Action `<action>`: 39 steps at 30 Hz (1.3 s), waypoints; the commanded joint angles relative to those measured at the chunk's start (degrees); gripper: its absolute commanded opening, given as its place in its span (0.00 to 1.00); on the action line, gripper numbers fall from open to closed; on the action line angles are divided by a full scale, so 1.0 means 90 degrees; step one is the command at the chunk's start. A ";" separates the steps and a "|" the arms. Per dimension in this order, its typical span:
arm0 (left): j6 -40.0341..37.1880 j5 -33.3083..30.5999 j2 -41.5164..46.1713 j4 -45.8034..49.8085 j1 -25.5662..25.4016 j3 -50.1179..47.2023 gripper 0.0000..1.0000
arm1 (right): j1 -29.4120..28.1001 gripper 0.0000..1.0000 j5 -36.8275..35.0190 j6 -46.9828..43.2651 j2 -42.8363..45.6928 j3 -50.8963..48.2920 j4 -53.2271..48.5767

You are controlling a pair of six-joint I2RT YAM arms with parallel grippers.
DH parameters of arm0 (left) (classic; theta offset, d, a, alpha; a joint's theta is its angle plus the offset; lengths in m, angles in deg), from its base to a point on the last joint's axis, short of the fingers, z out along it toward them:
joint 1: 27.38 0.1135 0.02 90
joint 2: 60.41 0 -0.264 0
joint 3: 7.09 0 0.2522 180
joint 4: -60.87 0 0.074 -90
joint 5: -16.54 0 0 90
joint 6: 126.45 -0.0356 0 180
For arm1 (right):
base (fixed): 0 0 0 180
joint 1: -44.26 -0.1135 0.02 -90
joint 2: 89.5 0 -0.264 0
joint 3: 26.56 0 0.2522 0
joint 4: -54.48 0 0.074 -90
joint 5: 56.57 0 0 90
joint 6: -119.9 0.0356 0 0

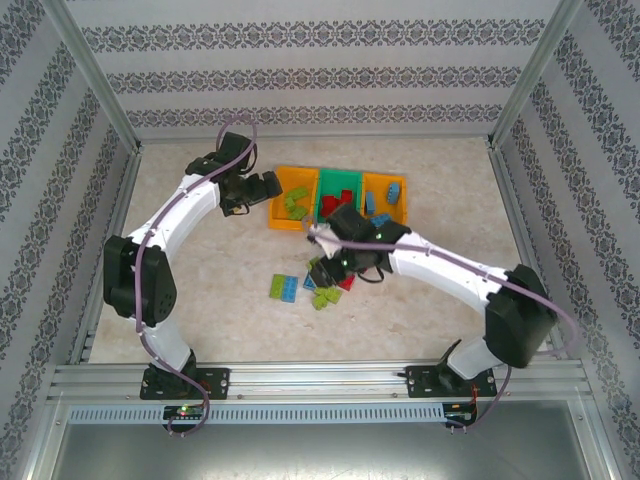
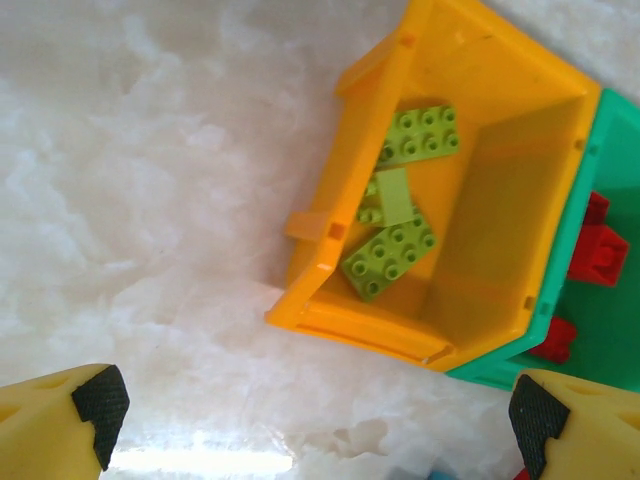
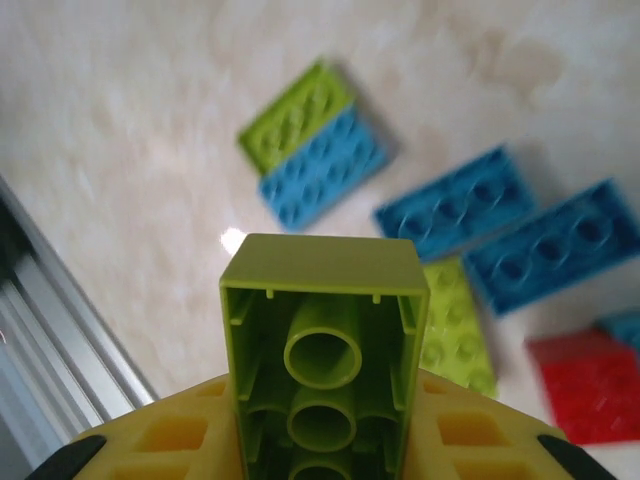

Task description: Sort the legos into containers by color

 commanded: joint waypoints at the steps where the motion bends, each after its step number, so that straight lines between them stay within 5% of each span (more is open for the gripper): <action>1: -0.0285 -0.0099 0.0299 0.0044 0.0068 -0.0261 1.00 | 0.0516 0.28 0.0916 0.0854 -0.0825 0.0811 0.0746; 11: -0.0546 -0.0099 0.1039 0.0298 0.0055 -0.1349 1.00 | 0.1335 0.27 0.1192 0.2584 -0.3528 0.4324 0.0081; 22: -0.0595 0.0291 0.1905 0.0258 -0.0046 -0.2678 1.00 | 0.1706 0.36 0.0532 0.3698 -0.4893 0.6039 -0.0365; 39: -0.0229 0.0769 0.1530 0.0545 -0.1592 -0.2566 0.98 | 0.1746 0.66 0.0509 0.3963 -0.5032 0.6290 -0.0455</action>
